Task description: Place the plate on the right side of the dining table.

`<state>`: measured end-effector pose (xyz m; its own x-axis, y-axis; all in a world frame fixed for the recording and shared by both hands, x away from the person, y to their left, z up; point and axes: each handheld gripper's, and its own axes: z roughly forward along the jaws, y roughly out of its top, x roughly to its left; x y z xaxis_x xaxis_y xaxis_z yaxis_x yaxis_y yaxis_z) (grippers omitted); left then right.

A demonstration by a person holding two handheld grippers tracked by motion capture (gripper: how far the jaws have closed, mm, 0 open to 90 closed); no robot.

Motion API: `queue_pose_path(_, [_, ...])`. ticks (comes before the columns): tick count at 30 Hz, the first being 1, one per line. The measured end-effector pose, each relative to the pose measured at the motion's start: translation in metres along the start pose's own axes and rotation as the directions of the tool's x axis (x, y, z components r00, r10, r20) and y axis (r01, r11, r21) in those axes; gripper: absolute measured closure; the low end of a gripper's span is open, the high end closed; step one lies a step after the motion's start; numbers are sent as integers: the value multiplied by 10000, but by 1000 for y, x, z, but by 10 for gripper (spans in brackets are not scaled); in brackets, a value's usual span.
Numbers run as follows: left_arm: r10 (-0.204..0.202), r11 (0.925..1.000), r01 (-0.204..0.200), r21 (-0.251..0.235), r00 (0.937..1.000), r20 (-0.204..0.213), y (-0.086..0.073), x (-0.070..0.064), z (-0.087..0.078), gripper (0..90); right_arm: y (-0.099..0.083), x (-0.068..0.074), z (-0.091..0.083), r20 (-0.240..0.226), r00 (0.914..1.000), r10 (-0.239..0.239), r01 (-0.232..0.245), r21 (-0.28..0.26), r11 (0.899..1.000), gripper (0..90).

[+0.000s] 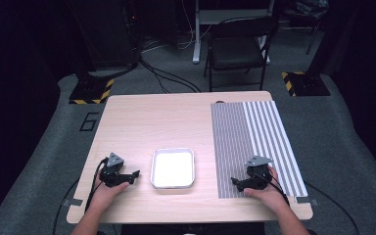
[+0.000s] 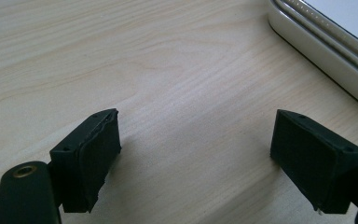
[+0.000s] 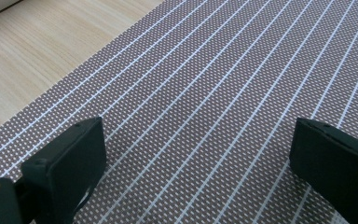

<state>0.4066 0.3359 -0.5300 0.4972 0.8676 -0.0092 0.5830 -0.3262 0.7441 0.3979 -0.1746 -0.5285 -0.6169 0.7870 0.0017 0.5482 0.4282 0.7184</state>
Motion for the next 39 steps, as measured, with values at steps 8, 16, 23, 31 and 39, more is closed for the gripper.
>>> queue_pose_path(8, [-113,9999,113,-10,9998,-157,-1,0,-2,176,0,1,-1,34,10000,-4,4,25,10000,34])
queue_pose_path(16, [-215,9997,214,-69,9996,-160,-2,1,-3,216,0,1,-1,92,9999,101,-101,-45,9999,50])
queue_pose_path(23, [-156,9999,157,43,9997,-188,-1,2,-5,278,0,1,-2,156,9998,133,-131,-102,9999,83])
queue_pose_path(31, [-447,9967,481,654,9976,-526,3,5,-15,400,2,4,-7,96,9999,102,-103,91,9999,214])
queue_pose_path(39, [-1254,9915,1253,344,9921,-10,4,7,-25,436,6,3,-16,436,9978,497,-478,-454,9978,286])
